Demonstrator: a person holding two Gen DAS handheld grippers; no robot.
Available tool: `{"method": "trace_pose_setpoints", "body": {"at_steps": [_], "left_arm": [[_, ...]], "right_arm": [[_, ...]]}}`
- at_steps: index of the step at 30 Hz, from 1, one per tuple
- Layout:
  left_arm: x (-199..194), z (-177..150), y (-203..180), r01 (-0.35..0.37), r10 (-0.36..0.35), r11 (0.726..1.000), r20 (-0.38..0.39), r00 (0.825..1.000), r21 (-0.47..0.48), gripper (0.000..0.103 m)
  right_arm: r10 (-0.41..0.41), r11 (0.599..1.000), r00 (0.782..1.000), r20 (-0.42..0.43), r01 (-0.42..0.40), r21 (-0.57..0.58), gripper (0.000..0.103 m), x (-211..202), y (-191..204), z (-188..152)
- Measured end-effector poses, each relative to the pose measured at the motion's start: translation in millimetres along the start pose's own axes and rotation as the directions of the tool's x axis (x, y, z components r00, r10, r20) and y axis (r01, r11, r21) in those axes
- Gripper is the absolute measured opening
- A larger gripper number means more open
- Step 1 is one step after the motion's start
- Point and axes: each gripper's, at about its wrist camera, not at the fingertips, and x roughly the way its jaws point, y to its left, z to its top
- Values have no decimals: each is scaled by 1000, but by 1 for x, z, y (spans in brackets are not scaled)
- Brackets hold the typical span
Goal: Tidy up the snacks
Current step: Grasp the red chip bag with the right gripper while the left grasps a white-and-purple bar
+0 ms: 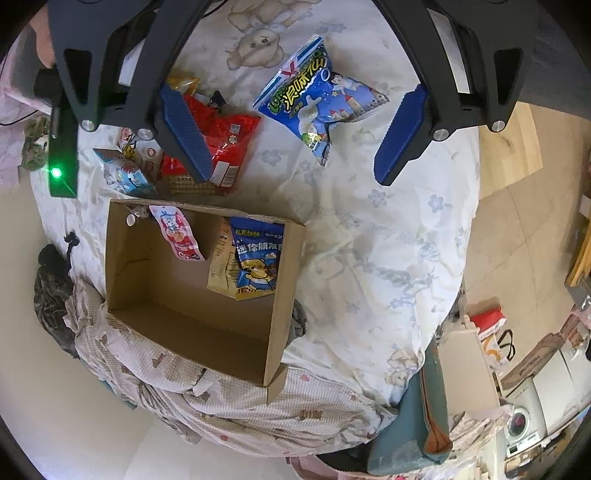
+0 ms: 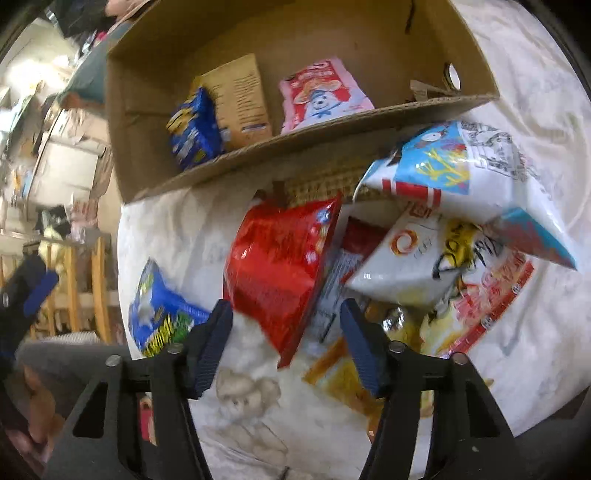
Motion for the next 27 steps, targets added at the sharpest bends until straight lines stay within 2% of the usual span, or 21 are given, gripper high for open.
{"method": "trace_pose_setpoints", "body": {"at_steps": [1, 6, 9, 12, 14, 17, 21, 24, 27], "left_arm": [[1, 0, 0, -3, 3, 1000, -2, 1000, -1, 87], [4, 1, 3, -19, 19, 1000, -3, 1000, -6, 87], [6, 1, 5, -25, 25, 1000, -8, 1000, -13, 87], [7, 2, 7, -31, 31, 999, -9, 999, -16, 87], [7, 3, 8, -41, 41, 999, -6, 999, -12, 87], [10, 4, 11, -42, 42, 999, -15, 999, -24, 87], [17, 1, 5, -41, 41, 999, -40, 998, -7, 87], [25, -6, -10, -28, 31, 998, -67, 997, 56, 87], [41, -15, -33, -6, 25, 988, -121, 992, 155, 85]], "right_arm": [[15, 1000, 1000, -6, -15, 18, 53, 4, -2, 2], [124, 985, 992, -18, -121, 125, 56, 32, -6, 14], [155, 980, 988, -2, -153, 124, 56, 44, 4, 23], [110, 989, 994, -12, -109, 96, 53, 54, 17, 29], [95, 993, 995, -17, -93, 78, 41, 56, 22, 25], [116, 990, 993, -27, -113, 89, 36, 44, 23, 16], [157, 986, 987, 25, -158, 52, 35, -4, 19, 3], [146, 989, 983, 109, -147, 4, 35, -47, 12, -4], [110, 993, 973, 201, -115, 10, 35, -77, -5, -6]]}}
